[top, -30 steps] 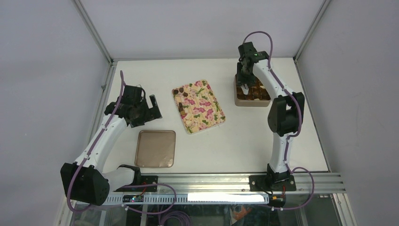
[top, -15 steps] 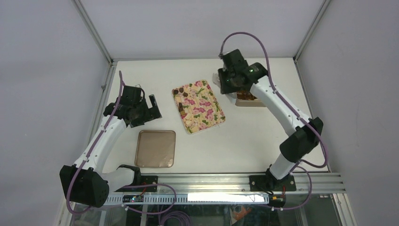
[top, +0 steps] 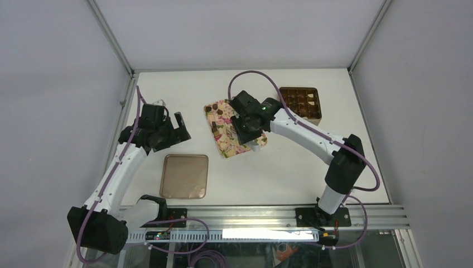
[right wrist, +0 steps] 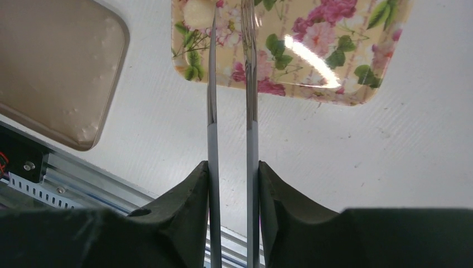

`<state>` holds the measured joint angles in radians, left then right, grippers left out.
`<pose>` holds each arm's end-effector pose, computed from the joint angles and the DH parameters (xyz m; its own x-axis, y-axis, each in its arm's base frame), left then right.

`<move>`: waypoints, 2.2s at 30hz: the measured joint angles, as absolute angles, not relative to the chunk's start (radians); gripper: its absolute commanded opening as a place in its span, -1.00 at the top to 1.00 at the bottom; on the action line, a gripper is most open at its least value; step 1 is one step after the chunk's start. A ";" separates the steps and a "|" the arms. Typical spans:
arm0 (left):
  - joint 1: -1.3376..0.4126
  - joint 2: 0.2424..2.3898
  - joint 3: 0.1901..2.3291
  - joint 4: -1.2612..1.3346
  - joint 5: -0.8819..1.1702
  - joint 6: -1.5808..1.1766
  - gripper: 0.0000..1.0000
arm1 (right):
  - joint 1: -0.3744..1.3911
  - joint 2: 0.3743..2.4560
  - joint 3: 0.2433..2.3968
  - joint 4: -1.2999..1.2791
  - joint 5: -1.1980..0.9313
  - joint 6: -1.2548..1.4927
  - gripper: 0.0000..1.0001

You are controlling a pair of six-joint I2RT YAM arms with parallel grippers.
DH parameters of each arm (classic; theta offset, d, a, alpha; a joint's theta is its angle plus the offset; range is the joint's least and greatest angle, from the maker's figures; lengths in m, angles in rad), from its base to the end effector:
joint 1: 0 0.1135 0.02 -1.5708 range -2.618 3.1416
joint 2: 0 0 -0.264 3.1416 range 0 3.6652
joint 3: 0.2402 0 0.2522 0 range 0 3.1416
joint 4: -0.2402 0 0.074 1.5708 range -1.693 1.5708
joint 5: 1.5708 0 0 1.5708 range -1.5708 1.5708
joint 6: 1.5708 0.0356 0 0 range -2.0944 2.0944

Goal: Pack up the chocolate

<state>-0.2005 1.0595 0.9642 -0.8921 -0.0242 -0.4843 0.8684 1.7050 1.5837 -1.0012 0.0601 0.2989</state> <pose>0.1969 -0.0391 0.2887 -0.8104 -0.3102 -0.4969 -0.2161 0.9468 -0.2386 0.2298 0.2682 0.3063 -0.7758 -0.4616 -0.4302 -0.5406 0.8378 0.0759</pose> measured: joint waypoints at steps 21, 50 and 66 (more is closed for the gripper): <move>-0.200 1.060 0.962 -0.892 -0.024 -0.487 -0.98 | 0.968 1.857 1.656 -1.017 0.082 0.333 0.16; -0.200 1.060 0.956 -0.892 -0.024 -0.487 -0.98 | 1.029 1.929 1.726 -1.126 0.250 0.267 0.45; -0.200 1.065 0.955 -0.892 -0.024 -0.487 -0.98 | 0.949 1.798 1.705 -1.119 0.264 0.272 0.65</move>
<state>-0.2005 1.0653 0.9546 -0.8925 -0.0242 -0.4870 0.9485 1.7985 1.7050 -1.1191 0.2642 0.2718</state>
